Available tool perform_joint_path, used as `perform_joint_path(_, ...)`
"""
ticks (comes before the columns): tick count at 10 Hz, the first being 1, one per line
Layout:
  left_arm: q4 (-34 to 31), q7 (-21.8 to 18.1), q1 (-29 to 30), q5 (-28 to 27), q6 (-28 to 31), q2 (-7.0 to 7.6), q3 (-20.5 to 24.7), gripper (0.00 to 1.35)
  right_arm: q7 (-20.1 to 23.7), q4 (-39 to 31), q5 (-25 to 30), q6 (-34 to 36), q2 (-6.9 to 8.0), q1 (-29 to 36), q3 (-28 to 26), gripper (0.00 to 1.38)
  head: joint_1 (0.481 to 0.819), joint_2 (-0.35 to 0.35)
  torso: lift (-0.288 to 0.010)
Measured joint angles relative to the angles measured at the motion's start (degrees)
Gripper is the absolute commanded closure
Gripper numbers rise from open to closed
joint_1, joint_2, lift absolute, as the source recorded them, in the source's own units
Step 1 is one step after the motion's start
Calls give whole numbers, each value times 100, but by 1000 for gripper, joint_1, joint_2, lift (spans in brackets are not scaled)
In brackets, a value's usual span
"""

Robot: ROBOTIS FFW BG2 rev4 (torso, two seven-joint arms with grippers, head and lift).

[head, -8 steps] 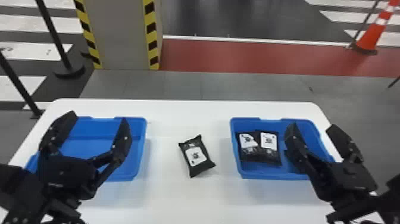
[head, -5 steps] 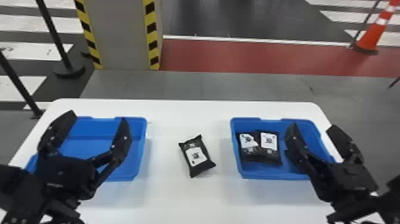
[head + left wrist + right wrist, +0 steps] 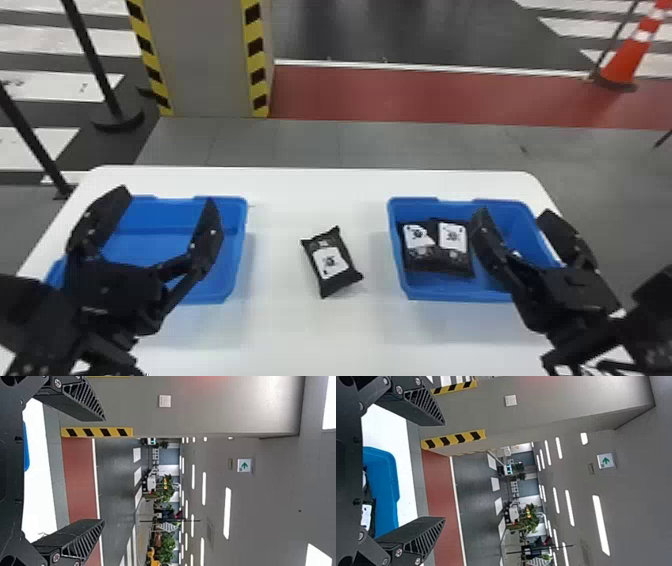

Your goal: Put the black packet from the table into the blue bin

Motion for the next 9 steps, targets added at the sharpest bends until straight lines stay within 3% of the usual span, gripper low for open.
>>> perform_joint_path(2, 0, -2, -9, -9, 26, 14, -29, 114, 128, 84, 4, 577, -93, -371, 109, 170, 695, -35, -110)
perform_joint_path(4, 0, -5, -9, -35, 39, 20, -39, 114, 398, 622, 212, 957, -102, -972, 226, 168, 695, -14, -110)
perform_joint_path(7, 0, -4, -9, -58, 41, 20, -61, 116, 546, 1459, 309, 1391, -132, -1838, 848, 167, 695, 47, -110)
perform_joint_path(9, 0, -3, -13, -69, 57, 6, -54, 114, 564, 1554, 223, 2228, -201, -2211, 1449, 162, 695, 130, -110)
